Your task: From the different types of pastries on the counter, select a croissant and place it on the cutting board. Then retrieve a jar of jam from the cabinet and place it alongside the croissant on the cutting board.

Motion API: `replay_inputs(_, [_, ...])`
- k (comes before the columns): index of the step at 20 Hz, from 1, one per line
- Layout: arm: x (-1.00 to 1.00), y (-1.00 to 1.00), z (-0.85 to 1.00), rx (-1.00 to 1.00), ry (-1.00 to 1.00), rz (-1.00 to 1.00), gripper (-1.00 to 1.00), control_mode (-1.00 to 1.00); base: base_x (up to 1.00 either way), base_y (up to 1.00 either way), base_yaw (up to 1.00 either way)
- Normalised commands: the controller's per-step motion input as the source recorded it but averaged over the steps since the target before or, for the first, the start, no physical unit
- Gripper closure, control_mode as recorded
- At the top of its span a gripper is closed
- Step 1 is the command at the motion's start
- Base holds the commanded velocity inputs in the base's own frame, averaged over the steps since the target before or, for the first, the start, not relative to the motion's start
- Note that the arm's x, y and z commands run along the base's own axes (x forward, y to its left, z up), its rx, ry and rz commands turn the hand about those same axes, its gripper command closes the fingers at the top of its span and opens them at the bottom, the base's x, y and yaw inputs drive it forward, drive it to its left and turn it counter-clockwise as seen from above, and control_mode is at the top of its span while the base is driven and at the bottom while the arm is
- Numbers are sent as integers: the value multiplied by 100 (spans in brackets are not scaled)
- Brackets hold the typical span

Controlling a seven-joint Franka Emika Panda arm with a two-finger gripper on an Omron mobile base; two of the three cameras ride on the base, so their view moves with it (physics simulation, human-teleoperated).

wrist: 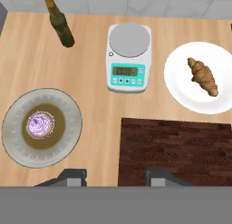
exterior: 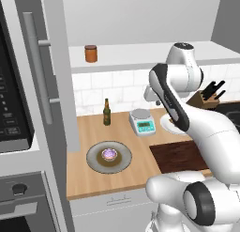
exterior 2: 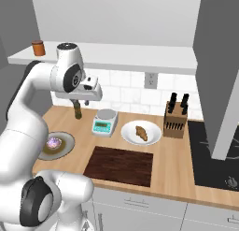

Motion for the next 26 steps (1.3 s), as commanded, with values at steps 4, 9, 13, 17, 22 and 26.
replay_inputs(4, [0, 0, 0, 0, 0, 0, -100, -100, 0, 0, 0])
replay_inputs(9, [-54, -41, -83, 1, -2, 0, -100, -100, 0, 0, 0])
replay_inputs(13, [-25, -64, -100, 0, 0, 0, -100, -100, 0, 0, 0])
replay_inputs(17, [23, -93, -100, 1, 0, 0, -100, -100, 0, 0, 0])
replay_inputs(22, [93, -85, -89, 0, 0, 3, -100, -100, 0, 0, 0])
replay_inputs(26, [100, -54, -39, 0, 2, 3, -100, -100, 0, 0, 0])
